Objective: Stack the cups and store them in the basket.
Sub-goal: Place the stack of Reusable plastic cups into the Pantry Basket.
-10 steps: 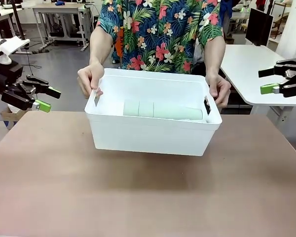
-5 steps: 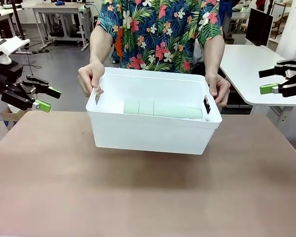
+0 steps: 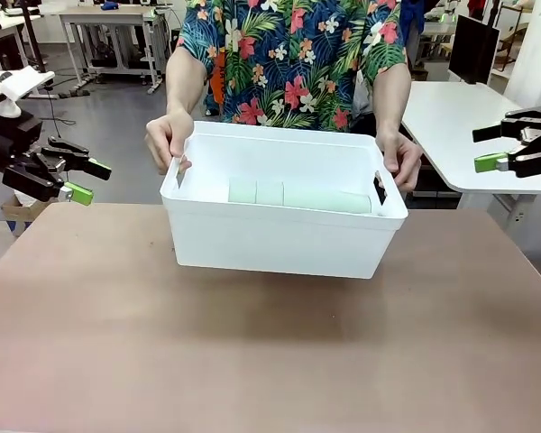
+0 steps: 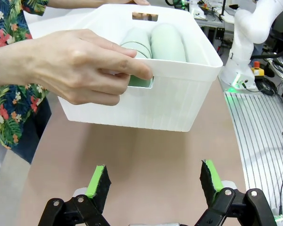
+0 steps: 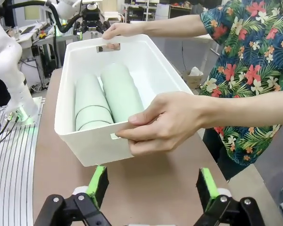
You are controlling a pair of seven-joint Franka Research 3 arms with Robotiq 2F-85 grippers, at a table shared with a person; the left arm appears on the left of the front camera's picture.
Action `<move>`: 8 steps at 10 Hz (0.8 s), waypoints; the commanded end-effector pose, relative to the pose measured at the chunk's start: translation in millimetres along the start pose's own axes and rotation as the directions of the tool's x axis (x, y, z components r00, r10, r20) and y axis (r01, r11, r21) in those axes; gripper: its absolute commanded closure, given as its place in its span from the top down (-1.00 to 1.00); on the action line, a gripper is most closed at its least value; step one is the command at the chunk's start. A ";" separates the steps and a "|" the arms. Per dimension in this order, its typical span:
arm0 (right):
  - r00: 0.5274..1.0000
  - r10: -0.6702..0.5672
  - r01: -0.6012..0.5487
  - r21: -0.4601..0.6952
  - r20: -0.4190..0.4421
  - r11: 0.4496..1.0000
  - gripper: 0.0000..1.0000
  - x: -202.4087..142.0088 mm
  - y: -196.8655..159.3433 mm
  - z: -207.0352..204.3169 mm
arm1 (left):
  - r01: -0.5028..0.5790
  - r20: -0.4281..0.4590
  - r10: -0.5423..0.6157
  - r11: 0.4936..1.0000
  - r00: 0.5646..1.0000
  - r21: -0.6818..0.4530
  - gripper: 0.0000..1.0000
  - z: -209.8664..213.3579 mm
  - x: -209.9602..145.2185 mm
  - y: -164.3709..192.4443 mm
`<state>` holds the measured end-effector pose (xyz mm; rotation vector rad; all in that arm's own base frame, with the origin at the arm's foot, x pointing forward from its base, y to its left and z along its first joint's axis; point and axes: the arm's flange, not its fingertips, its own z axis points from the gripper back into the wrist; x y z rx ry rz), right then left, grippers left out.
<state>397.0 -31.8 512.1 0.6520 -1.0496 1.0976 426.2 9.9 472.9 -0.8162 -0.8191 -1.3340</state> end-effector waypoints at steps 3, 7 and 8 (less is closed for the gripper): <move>1.000 -0.025 0.025 -0.023 0.016 0.999 1.00 4.7 -1.8 -1.7 | -0.008 0.001 0.008 1.000 1.000 0.006 1.00 -0.4 2.2 -0.3; 1.000 -0.025 0.025 -0.023 0.016 0.999 1.00 4.7 -1.8 -1.7 | -0.008 0.001 0.008 1.000 1.000 0.006 1.00 -0.4 2.2 -0.3; 1.000 -0.025 0.025 -0.023 0.016 0.999 1.00 4.7 -1.8 -1.7 | -0.008 0.001 0.008 1.000 1.000 0.006 1.00 -0.4 2.2 -0.3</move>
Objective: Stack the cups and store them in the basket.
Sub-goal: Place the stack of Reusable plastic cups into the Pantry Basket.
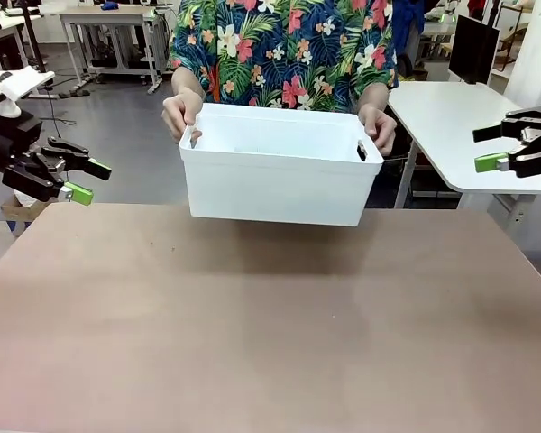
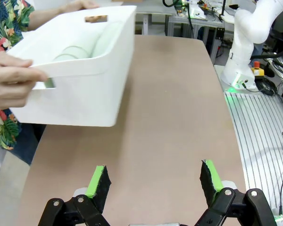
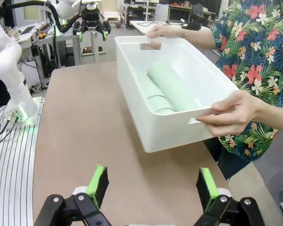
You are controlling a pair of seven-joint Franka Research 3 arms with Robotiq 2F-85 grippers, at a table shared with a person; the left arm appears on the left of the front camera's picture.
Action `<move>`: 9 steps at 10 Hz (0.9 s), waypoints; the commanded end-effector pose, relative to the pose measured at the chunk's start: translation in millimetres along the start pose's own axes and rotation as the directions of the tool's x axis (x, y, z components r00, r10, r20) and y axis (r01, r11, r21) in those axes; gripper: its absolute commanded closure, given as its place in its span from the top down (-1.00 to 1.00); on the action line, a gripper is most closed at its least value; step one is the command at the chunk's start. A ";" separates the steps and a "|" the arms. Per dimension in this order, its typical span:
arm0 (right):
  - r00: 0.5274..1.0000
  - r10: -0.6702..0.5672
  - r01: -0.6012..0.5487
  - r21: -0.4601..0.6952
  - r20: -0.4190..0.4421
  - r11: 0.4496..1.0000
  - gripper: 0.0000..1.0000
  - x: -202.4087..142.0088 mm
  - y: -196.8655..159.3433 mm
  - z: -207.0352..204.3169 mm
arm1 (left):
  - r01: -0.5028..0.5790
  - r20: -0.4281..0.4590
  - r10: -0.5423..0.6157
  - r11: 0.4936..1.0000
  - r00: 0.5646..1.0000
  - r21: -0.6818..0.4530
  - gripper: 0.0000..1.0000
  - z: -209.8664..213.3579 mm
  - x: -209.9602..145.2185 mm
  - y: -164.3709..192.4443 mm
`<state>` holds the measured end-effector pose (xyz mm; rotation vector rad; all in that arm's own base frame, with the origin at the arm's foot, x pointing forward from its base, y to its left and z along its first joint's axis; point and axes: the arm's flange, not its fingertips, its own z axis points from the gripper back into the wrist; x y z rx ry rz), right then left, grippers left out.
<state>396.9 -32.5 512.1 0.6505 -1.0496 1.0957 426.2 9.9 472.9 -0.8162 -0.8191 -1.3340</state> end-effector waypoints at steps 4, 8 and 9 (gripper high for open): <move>1.000 -0.024 0.024 -0.021 0.016 0.999 1.00 4.9 -1.6 -2.3 | -0.008 0.001 0.008 1.000 1.000 0.006 1.00 -0.4 2.2 -0.3; 1.000 -0.024 0.024 -0.021 0.016 0.999 1.00 4.9 -1.6 -2.3 | -0.008 0.001 0.008 1.000 1.000 0.006 1.00 -0.4 2.2 -0.3; 1.000 -0.024 0.024 -0.021 0.016 0.999 1.00 4.9 -1.6 -2.3 | -0.008 0.001 0.008 1.000 1.000 0.006 1.00 -0.4 2.2 -0.3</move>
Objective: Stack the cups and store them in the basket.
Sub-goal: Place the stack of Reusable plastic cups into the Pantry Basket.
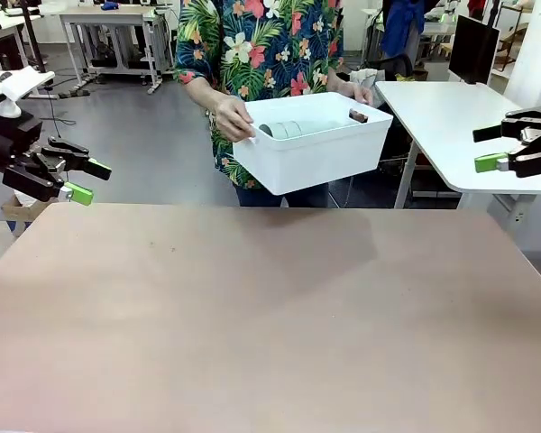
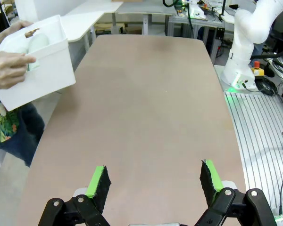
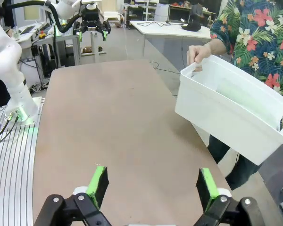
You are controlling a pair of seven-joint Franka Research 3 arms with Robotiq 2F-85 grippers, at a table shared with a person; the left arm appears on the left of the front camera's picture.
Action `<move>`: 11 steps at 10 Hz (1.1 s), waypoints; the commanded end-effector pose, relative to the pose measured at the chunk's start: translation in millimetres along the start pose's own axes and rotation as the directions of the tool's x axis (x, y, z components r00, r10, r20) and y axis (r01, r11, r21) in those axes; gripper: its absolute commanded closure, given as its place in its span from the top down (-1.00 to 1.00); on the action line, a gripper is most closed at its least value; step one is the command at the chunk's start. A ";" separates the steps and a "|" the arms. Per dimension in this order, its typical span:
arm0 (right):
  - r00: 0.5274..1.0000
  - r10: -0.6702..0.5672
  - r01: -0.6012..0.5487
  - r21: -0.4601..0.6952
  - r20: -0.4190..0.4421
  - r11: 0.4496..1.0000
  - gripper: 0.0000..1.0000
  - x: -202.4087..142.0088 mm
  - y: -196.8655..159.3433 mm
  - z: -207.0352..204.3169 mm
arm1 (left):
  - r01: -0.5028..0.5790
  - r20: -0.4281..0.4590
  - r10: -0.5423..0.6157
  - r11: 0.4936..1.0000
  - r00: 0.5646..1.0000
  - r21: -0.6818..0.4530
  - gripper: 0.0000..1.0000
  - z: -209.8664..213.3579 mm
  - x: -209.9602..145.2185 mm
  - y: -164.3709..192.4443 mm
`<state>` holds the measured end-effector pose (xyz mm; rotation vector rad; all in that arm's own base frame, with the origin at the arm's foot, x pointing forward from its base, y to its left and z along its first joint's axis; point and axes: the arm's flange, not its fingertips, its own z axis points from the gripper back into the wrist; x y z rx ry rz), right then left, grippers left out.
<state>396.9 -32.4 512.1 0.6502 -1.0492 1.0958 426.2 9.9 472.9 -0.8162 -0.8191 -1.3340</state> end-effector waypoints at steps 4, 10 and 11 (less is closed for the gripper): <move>1.000 -0.024 0.024 -0.021 0.017 0.999 1.00 4.9 -1.6 -2.2 | -0.008 0.001 0.008 1.000 1.000 0.006 1.00 -0.4 2.2 -0.3; 1.000 -0.024 0.024 -0.021 0.017 0.999 1.00 4.9 -1.6 -2.2 | -0.008 0.001 0.008 1.000 1.000 0.006 1.00 -0.4 2.2 -0.3; 1.000 -0.024 0.024 -0.021 0.017 0.999 1.00 4.9 -1.6 -2.2 | -0.008 0.001 0.008 1.000 1.000 0.006 1.00 -0.4 2.2 -0.3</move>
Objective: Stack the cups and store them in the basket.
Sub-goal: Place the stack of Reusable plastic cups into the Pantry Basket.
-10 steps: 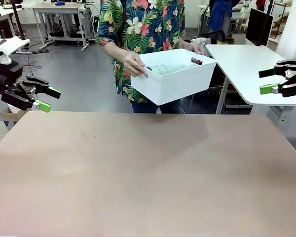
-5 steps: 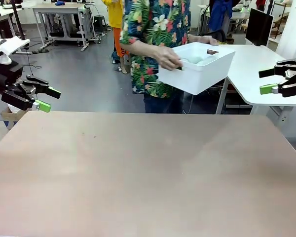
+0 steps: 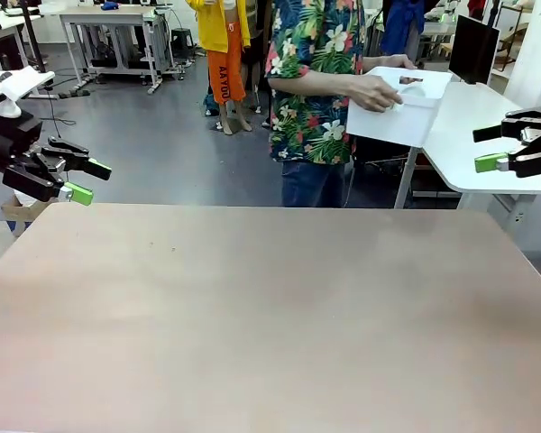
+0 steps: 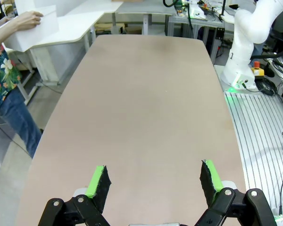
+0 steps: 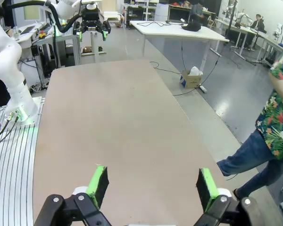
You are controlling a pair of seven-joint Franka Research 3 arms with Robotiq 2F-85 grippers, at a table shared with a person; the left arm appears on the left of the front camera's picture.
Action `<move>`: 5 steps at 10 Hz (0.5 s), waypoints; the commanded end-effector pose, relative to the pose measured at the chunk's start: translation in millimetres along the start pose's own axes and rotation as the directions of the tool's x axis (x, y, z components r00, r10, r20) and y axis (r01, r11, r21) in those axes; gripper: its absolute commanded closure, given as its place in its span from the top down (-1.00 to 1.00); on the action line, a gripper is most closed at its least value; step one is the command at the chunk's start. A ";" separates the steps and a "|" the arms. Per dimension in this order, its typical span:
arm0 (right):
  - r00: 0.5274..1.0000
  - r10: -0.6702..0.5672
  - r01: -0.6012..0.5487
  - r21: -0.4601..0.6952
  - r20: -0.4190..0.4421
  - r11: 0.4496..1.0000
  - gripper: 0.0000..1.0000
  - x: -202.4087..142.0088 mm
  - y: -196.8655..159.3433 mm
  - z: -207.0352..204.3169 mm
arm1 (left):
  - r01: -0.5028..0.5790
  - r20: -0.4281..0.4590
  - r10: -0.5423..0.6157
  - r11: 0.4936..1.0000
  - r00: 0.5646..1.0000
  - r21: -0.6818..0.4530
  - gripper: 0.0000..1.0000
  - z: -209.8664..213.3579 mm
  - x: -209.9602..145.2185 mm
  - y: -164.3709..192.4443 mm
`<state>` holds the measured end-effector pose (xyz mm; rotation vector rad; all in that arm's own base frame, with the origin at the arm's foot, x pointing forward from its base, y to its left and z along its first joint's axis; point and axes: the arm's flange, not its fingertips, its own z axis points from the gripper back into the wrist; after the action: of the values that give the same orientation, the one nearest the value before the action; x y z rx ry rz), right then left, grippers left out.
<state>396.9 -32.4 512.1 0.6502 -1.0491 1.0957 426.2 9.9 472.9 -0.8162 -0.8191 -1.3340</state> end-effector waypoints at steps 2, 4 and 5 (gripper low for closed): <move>1.000 -0.023 0.024 -0.021 0.017 0.999 1.00 4.9 -1.6 -2.2 | -0.008 0.001 0.008 1.000 1.000 0.006 1.00 -0.4 2.2 -0.3; 1.000 -0.023 0.024 -0.021 0.017 0.999 1.00 4.9 -1.6 -2.2 | -0.008 0.001 0.008 1.000 1.000 0.006 1.00 -0.4 2.2 -0.3; 1.000 -0.023 0.024 -0.021 0.017 0.999 1.00 4.9 -1.6 -2.2 | -0.008 0.001 0.008 1.000 1.000 0.006 1.00 -0.4 2.2 -0.3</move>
<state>396.9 -32.3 512.1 0.6502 -1.0490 1.0958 426.2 9.9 472.9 -0.8162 -0.8191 -1.3340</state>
